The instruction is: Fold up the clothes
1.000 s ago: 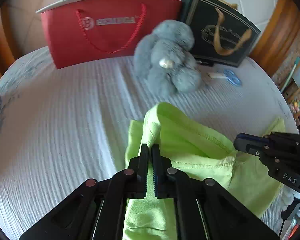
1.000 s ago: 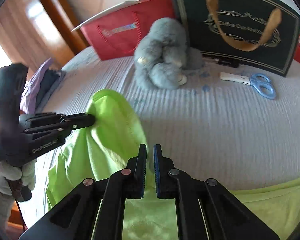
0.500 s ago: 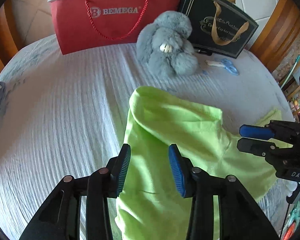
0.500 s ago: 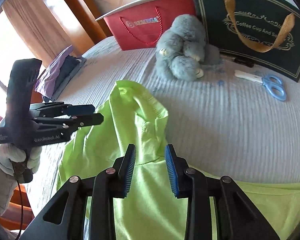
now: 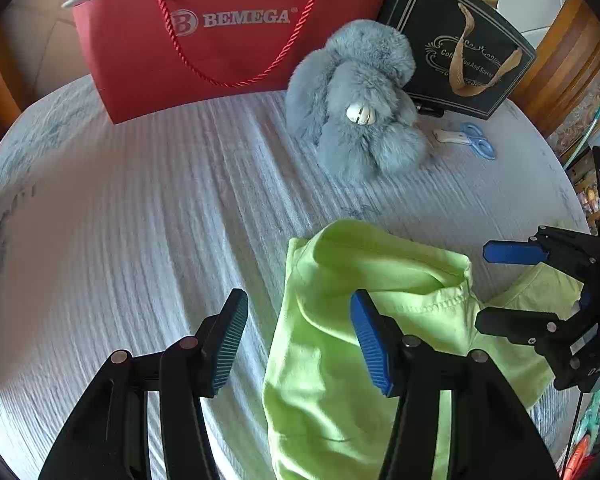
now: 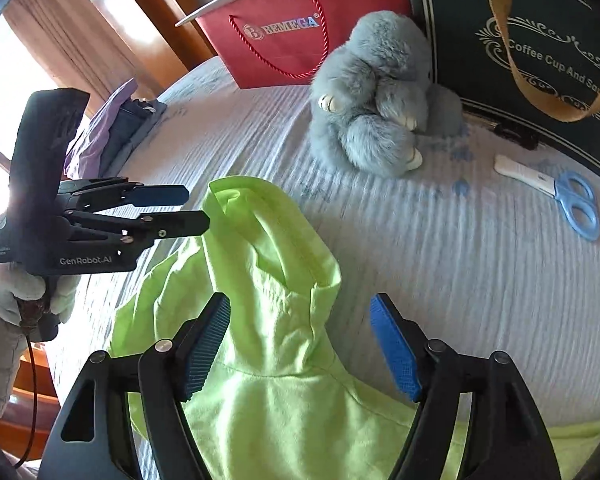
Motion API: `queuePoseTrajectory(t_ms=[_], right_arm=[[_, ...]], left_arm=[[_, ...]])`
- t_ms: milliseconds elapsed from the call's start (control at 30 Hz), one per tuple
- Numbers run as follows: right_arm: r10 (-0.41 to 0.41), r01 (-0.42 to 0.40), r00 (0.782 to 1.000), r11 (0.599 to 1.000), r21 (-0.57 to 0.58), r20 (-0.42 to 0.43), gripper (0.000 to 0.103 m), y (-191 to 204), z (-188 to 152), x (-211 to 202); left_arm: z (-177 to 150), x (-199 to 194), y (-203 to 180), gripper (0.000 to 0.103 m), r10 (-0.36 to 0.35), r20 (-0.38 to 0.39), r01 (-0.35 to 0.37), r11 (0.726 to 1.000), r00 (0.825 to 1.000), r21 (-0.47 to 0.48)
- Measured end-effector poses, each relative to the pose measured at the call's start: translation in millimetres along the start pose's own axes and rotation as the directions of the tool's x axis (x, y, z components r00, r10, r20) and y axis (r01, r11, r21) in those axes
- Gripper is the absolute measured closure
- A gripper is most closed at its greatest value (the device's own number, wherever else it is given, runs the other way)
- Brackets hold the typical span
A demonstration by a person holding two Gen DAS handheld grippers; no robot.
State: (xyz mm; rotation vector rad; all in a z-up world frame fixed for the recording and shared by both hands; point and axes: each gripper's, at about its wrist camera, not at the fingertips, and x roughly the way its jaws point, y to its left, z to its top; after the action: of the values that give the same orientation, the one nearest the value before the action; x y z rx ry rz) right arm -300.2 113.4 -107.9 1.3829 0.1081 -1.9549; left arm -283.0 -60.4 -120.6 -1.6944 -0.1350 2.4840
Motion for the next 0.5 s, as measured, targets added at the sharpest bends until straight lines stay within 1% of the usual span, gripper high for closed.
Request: queuePoseTrajectory(t_ms=[100,167,200,233,267,300,333,367,433,500], right_arm=[[0.005,-0.005,1.000,1.000,-0.002,-0.027,0.032,-1,10,15],[-0.003,0.002,0.999,1.000,-0.013,-0.050,0.036,0,13,25],[-0.009,0.008,0.998,1.000,-0.020,-0.061,0.045,0,14,31],[-0.015,0.013,0.997,1.000,-0.023,-0.073,0.055,1,14,37],[-0.020,0.017,0.997,0.999,-0.040,-0.069,0.058,2,14,39],[-0.025,0.021,0.998,0.998,-0.056,-0.066,0.075,4,15,41],[-0.008,0.003,0.996,0.998,-0.061,-0.085,0.085,6,16,45],[-0.015,0.009,0.997,0.997,-0.077,-0.078,0.085,9,16,45],[-0.019,0.012,0.998,0.994,-0.110,-0.062,0.088,14,17,42],[-0.015,0.014,1.000,0.991,-0.133,-0.005,0.089,18,12,26]], left_arm=[[9,18,-1,0.049,-0.012,-0.026,0.013,1.000,1.000,0.004],[12,29,-2,0.049,-0.024,-0.039,0.024,1.000,0.999,0.014],[13,30,-5,0.049,-0.018,-0.021,0.019,0.999,1.000,0.032],[13,32,-8,0.052,-0.018,-0.017,0.019,0.998,1.000,0.053],[13,32,-11,0.072,0.002,-0.003,-0.002,0.997,1.000,0.072],[13,33,-14,0.094,0.012,-0.003,-0.011,0.997,1.000,0.082],[14,33,-16,0.098,0.021,-0.003,-0.021,0.995,1.000,0.093],[12,27,-17,0.099,0.020,0.014,-0.021,0.995,1.000,0.095],[10,13,-19,0.100,0.016,0.049,-0.021,0.995,0.999,0.101],[8,0,-20,0.100,0.012,0.084,-0.021,0.994,0.996,0.106]])
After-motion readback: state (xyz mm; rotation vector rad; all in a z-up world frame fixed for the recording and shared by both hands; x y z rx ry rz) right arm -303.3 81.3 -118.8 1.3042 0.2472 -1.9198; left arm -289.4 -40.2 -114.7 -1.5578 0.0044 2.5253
